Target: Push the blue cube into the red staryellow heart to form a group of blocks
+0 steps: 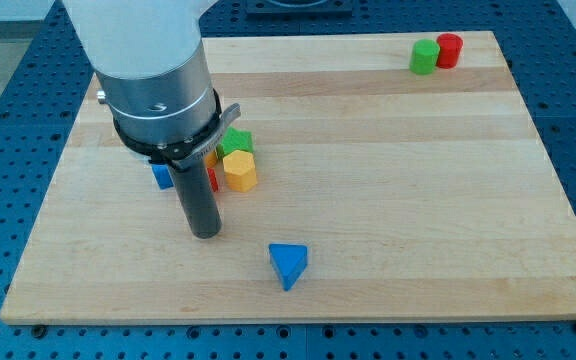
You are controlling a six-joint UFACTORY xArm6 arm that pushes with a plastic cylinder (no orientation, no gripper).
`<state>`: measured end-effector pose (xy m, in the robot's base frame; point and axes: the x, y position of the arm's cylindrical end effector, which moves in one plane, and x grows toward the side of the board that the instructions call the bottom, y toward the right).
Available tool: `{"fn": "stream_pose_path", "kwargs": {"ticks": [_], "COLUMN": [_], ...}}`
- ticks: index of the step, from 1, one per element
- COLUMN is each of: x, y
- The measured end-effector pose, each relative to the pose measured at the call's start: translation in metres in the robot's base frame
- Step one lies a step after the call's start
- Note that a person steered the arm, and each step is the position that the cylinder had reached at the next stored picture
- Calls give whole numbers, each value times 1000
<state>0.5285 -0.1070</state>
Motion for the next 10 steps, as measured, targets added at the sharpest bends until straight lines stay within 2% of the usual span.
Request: {"fn": "stream_pose_path", "kwargs": {"ticks": [1,2,4,6,7,8,9,10], "x": [-66,-66,-16,-46,-79,-110,-110,-141], "y": [-1,-1,-48,-132,-120,-82,-82,-50]}}
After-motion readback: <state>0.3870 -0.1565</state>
